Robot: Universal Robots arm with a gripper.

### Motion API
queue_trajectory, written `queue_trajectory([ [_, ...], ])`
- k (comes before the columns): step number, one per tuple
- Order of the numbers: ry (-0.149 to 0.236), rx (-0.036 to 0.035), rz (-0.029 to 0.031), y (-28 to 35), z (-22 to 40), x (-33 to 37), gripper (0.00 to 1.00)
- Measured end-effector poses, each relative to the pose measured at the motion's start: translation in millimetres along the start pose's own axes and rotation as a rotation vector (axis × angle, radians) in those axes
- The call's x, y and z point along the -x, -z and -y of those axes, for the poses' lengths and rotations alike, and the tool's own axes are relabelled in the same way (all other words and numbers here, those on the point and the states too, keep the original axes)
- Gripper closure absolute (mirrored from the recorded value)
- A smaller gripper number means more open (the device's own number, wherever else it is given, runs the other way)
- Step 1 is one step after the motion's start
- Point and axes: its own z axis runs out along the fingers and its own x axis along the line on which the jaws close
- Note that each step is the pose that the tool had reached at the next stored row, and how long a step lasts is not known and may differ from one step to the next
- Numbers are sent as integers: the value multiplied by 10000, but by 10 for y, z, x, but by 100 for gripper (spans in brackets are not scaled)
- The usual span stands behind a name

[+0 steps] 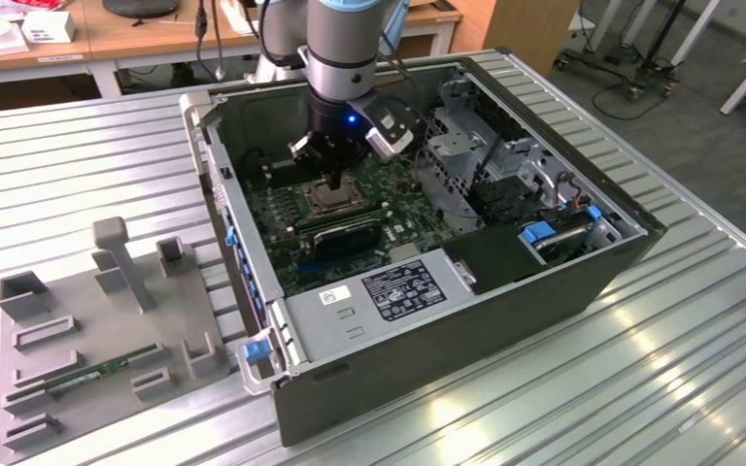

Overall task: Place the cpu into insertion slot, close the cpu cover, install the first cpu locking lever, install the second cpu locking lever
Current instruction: 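Install the second cpu locking lever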

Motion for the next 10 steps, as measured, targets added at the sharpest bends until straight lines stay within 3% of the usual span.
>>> queue_trajectory([
  [1, -7, -37, -72, -2, -7, 2, 89],
  [3, -30, -126, -276, -5, -11, 7, 89],
  [4, -36, -157, -335, -6, -11, 8, 89],
  [8, -37, -161, -345, -10, -13, 9, 89],
  [10, -28, -162, -290, -12, -14, 8, 89],
])
